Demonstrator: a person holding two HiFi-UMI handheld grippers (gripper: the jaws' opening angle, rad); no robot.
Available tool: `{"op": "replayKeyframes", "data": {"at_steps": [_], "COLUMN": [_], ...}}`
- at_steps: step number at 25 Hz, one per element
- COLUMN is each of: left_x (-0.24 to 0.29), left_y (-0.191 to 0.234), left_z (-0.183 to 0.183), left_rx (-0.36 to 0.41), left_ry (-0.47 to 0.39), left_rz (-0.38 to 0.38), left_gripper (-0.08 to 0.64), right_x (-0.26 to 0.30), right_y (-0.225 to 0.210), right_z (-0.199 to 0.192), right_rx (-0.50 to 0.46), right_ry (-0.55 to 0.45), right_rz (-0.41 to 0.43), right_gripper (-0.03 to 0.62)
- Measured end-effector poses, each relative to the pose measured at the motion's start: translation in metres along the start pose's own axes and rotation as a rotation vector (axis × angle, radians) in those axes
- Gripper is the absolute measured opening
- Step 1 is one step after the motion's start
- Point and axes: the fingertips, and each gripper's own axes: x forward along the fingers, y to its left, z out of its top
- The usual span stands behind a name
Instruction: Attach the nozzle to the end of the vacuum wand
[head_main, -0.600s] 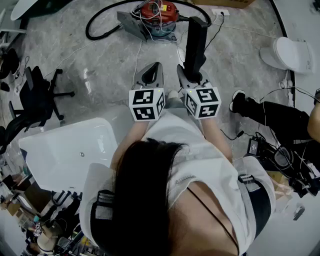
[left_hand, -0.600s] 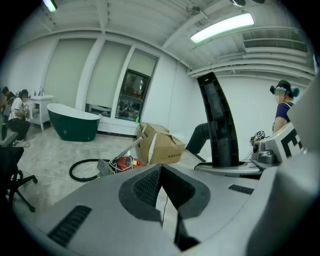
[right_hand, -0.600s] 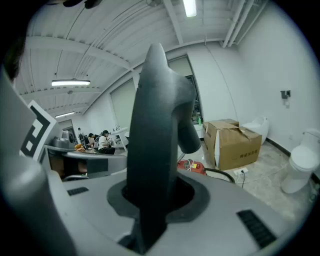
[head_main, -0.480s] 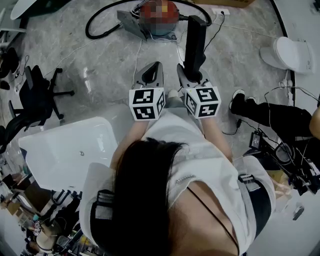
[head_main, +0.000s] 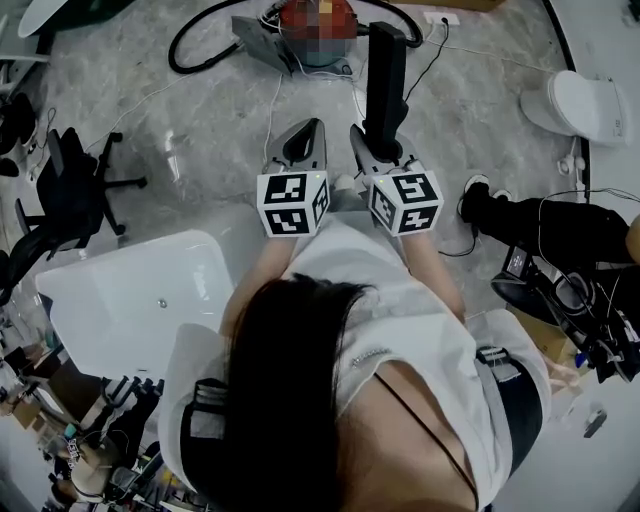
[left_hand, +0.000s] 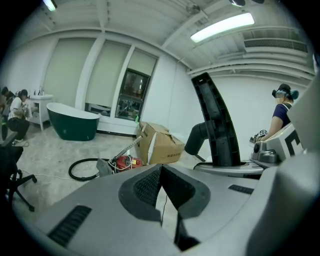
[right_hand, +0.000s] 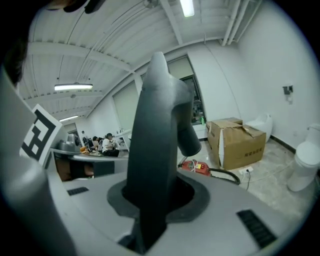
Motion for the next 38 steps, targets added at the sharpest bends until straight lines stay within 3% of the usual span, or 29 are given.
{"op": "replayKeyframes", "data": {"at_steps": [6,18,38], "left_x": [0.002,0.015,0.031], "left_y": [-0.004,-0.01,-0.012], "left_z": [-0.002,-0.002,0.005], "left_rx": [0.004,-0.012,-0.002], "left_ry": [0.004,-0.006,-0.022], "left_rz": [-0.006,0.016,0.029], "left_gripper": [0.003,0.002,0.003], "right_x": [-0.003,-0.008,-0.005], "right_y": [0.0,-0.022,-0.036], "right_z": [0.004,0.004,0.006], "right_rx": [0.039,-0.02,-0.034], "right_ry": [-0.027,-0.016,-0.01], "right_rz": [0.036,0.01,0.012], "right_gripper": [0.083,0.083,0.083]}}
